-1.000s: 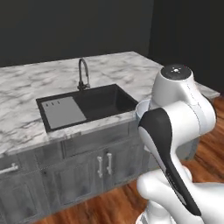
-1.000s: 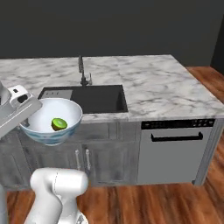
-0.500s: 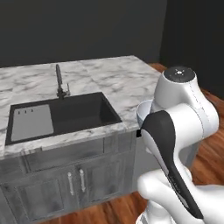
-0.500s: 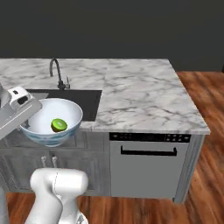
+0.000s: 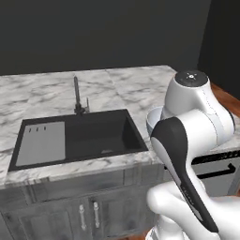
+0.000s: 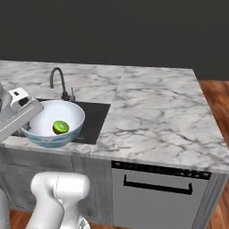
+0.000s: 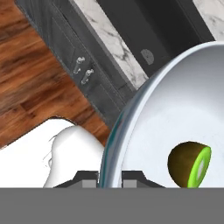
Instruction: Pick the kiwi from the cabinet and place it in the bowl. Then pick the bowl and place it in the sink. Then turn on the sink facuet.
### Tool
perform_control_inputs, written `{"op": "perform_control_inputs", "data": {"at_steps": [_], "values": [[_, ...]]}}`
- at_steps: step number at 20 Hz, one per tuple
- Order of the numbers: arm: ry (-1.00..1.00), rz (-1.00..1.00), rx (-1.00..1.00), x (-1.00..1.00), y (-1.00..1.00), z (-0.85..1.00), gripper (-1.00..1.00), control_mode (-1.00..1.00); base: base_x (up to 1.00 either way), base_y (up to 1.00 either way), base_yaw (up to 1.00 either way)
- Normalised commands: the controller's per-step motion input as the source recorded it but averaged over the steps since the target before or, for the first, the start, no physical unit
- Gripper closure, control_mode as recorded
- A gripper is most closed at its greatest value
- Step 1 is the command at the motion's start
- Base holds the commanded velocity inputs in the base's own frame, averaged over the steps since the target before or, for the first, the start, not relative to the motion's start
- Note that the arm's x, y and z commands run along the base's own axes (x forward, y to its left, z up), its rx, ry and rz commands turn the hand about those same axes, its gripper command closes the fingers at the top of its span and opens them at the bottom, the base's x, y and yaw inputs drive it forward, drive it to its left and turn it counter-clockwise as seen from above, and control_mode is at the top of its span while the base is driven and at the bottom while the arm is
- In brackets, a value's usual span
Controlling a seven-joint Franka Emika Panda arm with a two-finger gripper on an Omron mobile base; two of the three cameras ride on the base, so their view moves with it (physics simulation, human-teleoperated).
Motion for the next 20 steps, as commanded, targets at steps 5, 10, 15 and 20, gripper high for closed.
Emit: {"op": "perform_control_inputs", "data": {"at_steps": [5,10,15,20], "values": [[0.0,0.0,0.0,0.0,0.0,0.0,1.0,1.0,0.59,-0.1,0.1],[0.0,0.0,0.0,0.0,0.0,0.0,1.0,1.0,0.54,-0.03,0.01],[0.0,0.0,0.0,0.0,0.0,0.0,1.0,1.0,0.6,-0.05,0.0],[0.0,0.0,0.0,0.0,0.0,0.0,1.0,1.0,0.48,-0.08,0.02]]}}
